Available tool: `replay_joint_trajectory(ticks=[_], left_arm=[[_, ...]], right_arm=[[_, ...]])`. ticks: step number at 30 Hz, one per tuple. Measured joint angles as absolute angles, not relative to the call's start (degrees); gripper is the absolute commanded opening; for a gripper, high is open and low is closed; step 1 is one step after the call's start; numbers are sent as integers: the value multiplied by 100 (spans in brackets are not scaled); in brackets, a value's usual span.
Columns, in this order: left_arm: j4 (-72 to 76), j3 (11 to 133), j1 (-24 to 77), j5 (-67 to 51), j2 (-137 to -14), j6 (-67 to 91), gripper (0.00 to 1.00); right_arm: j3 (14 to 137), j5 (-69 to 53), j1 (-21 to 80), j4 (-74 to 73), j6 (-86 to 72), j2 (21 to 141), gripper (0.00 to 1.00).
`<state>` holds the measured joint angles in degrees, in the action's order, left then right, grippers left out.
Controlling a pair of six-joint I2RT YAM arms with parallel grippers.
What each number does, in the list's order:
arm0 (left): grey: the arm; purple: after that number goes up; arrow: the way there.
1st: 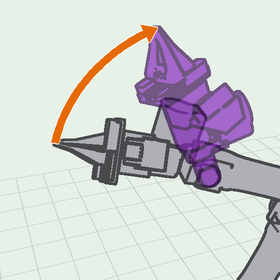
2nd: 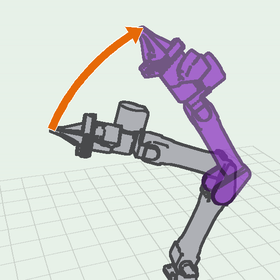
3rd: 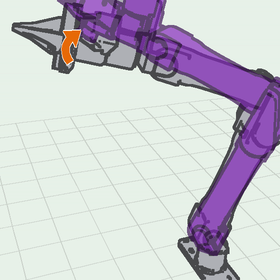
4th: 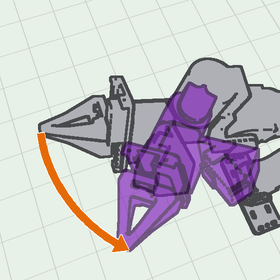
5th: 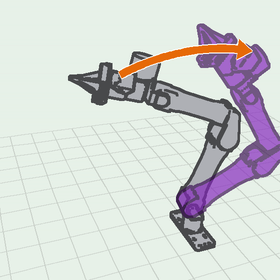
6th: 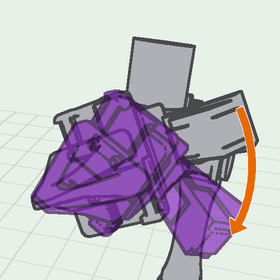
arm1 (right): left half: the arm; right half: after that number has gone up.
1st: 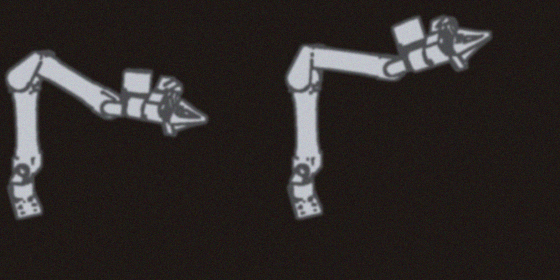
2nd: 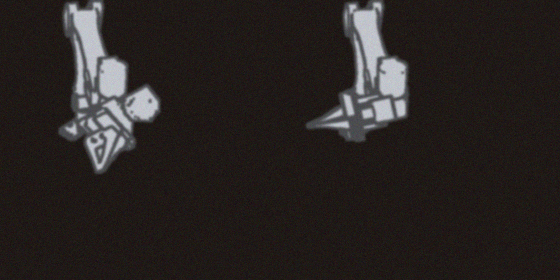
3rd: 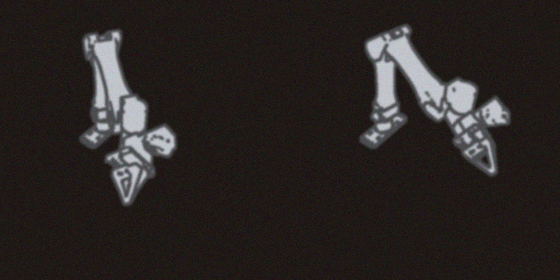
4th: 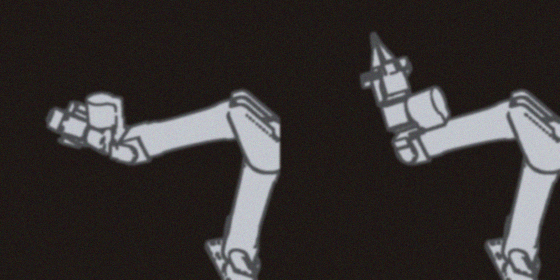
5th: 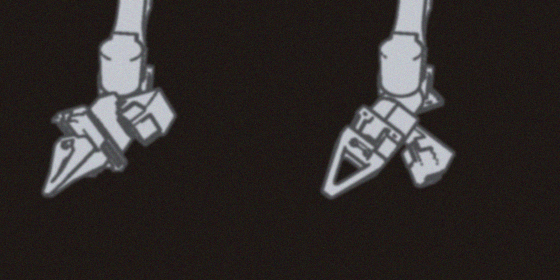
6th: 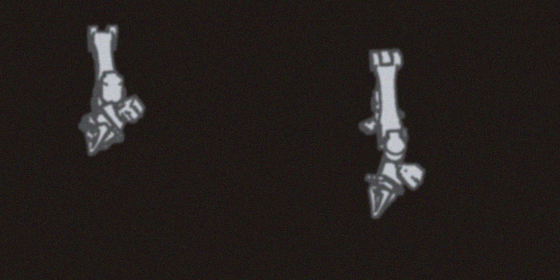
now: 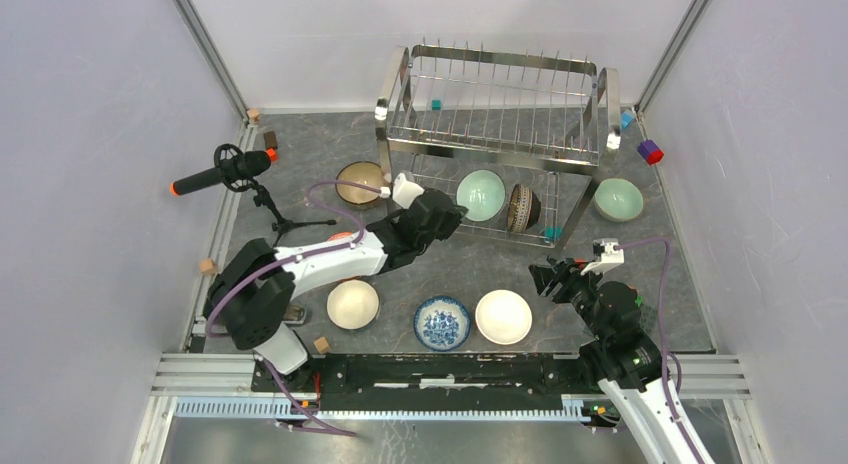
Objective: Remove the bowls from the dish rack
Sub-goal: Pick up the bowl from the dish rack, then place the bowl with the bowl.
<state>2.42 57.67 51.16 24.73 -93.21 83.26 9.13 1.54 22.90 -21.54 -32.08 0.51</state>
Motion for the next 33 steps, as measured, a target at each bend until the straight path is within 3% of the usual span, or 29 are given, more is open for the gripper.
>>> replay_joint_trajectory(ticks=[10, 19, 25, 33], left_arm=[[454, 5131, 5172, 2418, -8184, 8119, 2], [-762, 4584, 5365, 2458, -6563, 7279, 2], [-2071, 4488, 5384, 2628, -4978, 6025, 2], [-3000, 4910, 5384, 2558, -4311, 3743, 2]], right_arm=[[1326, 152, 2290, -2458, -3107, 51, 72], [2220, -108, 2373, -2499, -2683, 150, 75], [2248, -755, 2604, -2204, -2641, 569, 76], [2051, -1994, 2655, -1140, -2797, 1605, 72]])
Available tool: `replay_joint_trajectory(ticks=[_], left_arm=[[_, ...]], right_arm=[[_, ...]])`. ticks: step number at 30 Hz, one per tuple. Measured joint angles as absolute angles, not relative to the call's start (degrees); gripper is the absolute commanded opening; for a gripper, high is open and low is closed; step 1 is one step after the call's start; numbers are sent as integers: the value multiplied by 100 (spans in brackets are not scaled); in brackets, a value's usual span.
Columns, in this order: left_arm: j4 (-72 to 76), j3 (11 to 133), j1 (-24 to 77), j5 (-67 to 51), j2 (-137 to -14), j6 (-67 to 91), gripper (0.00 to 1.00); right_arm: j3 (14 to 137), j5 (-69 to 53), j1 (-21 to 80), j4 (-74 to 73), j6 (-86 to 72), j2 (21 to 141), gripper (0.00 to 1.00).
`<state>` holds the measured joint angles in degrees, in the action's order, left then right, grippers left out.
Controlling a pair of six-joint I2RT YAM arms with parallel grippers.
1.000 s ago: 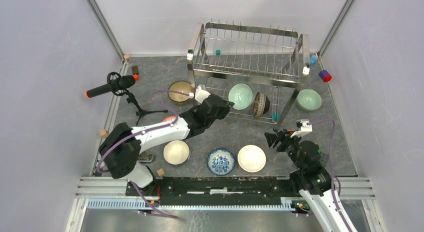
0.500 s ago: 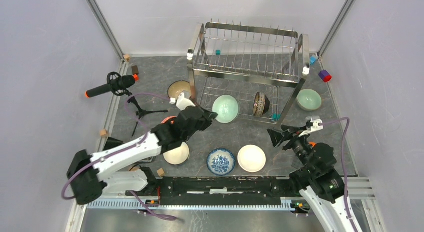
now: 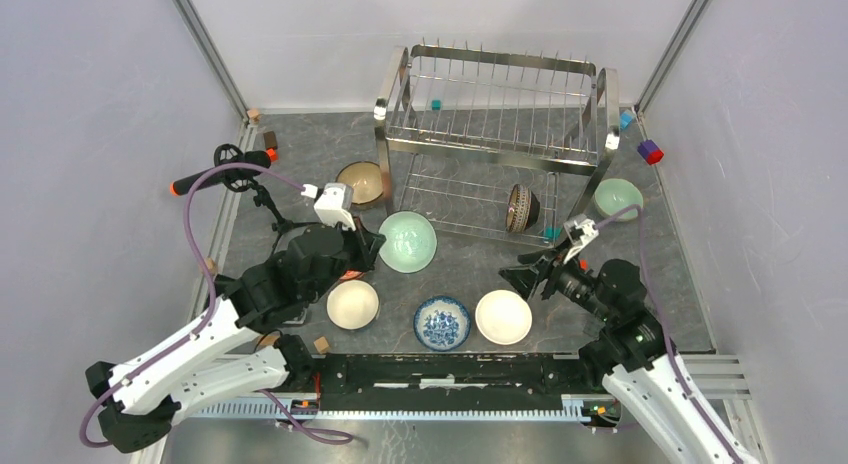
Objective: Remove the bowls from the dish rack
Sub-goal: Place the bowl with the bowl.
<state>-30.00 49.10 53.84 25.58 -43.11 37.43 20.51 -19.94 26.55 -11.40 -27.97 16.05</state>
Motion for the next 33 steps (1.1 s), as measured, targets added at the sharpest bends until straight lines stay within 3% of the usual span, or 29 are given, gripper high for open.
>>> replay_joint_trajectory(ticks=[6, 15, 21, 33], left_arm=[[-3035, 5015, 5387, 2386, -4289, 2735, 2], [-2891, 4499, 5384, 2274, -4219, 2480, 2], [-2860, 4370, 5382, 2067, -4224, 2630, 2], [-2917, 4364, 5382, 1940, -4718, 3448, 2]], right_arm=[[1990, -2357, 2703, -707, -2908, 2224, 72], [2001, -2143, 3249, -436, -2869, 2528, 73], [2025, -1138, 4438, -397, -2790, 3100, 73], [2307, 950, 5824, -113, -3192, 3489, 70]])
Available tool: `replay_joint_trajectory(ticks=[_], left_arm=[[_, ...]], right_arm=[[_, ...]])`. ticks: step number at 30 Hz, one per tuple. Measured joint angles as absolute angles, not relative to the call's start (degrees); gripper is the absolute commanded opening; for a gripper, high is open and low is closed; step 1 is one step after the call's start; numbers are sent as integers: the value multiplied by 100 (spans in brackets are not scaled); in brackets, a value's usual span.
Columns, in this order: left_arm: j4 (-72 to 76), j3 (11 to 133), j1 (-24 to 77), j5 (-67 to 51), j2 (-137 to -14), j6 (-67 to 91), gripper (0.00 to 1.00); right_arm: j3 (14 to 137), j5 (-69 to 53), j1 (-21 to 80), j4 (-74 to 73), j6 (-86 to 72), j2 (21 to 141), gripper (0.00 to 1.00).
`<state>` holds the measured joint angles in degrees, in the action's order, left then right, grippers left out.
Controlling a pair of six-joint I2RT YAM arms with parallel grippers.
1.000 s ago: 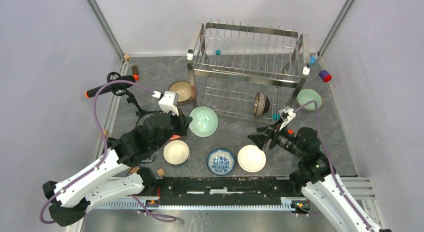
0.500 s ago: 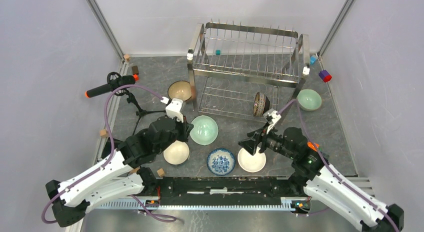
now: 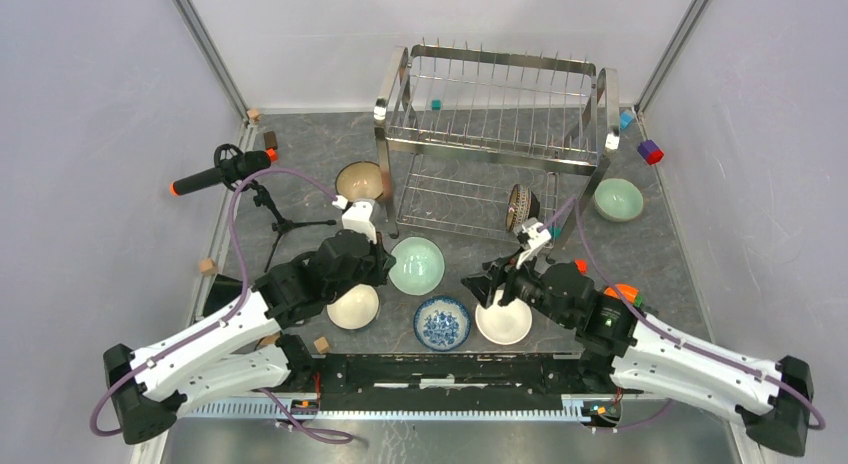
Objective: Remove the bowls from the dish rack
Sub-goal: Place the bowl with the bowl.
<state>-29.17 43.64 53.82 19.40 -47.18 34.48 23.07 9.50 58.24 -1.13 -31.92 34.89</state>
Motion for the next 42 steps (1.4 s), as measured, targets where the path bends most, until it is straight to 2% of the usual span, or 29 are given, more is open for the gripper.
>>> replay_joint_trajectory(ticks=[10, 17, 27, 42], left_arm=[[-3146, 4364, 5387, 2084, -4956, 3712, 2], [-3304, 4364, 5520, 2399, -5186, 3776, 2], [-3376, 4436, 5852, 2648, -5240, 3889, 2], [-3389, 4515, 6226, 2803, -5280, 4053, 2]], right_arm=[[3723, 2307, 6716, -576, -3284, 4971, 69], [4469, 2655, 6845, -1031, -3301, 5909, 65], [4869, 2860, 6853, -1326, -3277, 6718, 57], [4960, 2958, 6825, -1549, -3181, 7111, 34]])
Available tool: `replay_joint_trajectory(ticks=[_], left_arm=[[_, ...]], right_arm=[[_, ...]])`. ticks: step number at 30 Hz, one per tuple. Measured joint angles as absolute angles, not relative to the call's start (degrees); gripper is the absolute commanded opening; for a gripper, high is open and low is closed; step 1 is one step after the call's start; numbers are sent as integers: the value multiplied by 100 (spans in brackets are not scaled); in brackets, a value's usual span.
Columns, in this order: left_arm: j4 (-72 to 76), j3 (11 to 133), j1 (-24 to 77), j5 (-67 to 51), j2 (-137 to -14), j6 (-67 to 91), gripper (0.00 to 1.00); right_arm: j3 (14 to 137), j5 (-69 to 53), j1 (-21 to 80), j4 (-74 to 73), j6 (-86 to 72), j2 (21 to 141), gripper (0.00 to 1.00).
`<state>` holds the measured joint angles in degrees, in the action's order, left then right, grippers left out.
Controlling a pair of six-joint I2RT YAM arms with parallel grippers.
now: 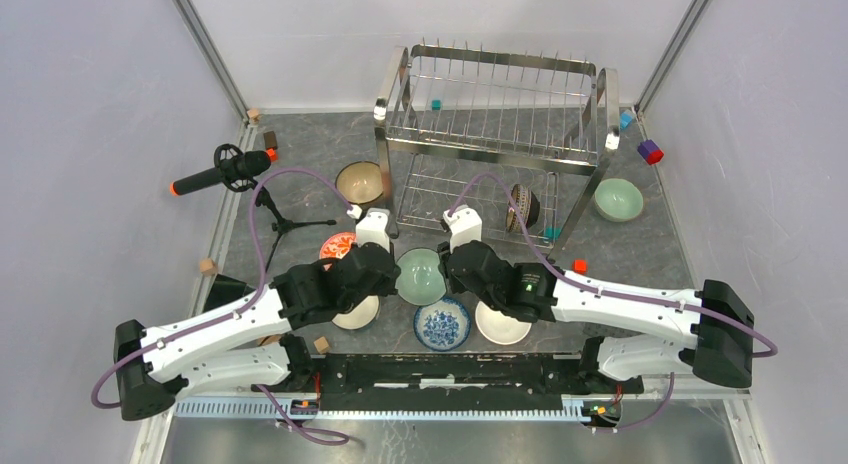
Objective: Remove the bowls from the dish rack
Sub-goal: Place the bowl with the bowl.
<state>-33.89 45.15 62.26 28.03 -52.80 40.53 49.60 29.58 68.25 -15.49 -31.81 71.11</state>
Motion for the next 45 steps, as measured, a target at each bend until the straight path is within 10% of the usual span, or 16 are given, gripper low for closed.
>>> replay_joint_trajectory(ticks=[12, 18, 25, 37, 45], left_arm=[[-3345, 4515, 6298, 2727, -5218, 4248, 4], [-3181, 4471, 6307, 2665, -5035, 4285, 59], [-2945, 4471, 6307, 2681, -4781, 4300, 98], [-2963, 4471, 6307, 3188, -4167, 4145, 100], [-2910, 4471, 6307, 3415, -4237, 4045, 100]], right_arm=[[4960, 2814, 6799, -1535, -3168, 7133, 0], [4960, 2834, 6779, -1752, -3004, 6904, 0], [4995, 2808, 6788, -2788, -2443, 6036, 0], [7959, 2947, 6788, -4541, -1144, 5063, 0], [10208, 5192, 6788, -3929, -16, 5621, 0]])
